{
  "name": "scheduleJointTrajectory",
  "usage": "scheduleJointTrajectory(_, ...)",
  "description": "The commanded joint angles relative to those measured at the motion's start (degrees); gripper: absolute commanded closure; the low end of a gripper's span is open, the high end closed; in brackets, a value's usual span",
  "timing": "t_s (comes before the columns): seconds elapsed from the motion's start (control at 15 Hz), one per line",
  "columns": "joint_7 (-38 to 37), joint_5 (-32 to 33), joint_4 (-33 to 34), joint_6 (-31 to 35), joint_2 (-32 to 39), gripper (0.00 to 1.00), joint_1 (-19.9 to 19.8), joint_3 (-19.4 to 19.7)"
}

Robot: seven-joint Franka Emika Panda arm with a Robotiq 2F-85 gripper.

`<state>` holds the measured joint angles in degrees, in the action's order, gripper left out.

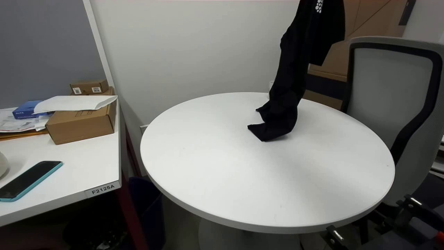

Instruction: Fold the shirt from right to left then top to bottom

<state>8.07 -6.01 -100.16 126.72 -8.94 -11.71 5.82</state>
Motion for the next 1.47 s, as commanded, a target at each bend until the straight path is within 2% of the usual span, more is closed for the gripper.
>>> scheduleJointTrajectory(0.0, -1.2, 0.7, -0.6, -2.3, -3.6, 0.99, 1.4, 1.6)
scheduleJointTrajectory(0.6, -3.6, 1.5, 0.1, -6.9, -12.9, 0.99, 3.1, 0.9)
scheduleJointTrajectory(1.07, -4.3, 1.6, -0.1, -7.2, -13.9, 0.99, 4.1, 1.0)
scheduleJointTrajectory(1.4, -3.5, 0.7, 0.0, -7.6, -14.5, 0.99, 3.9, 2.6)
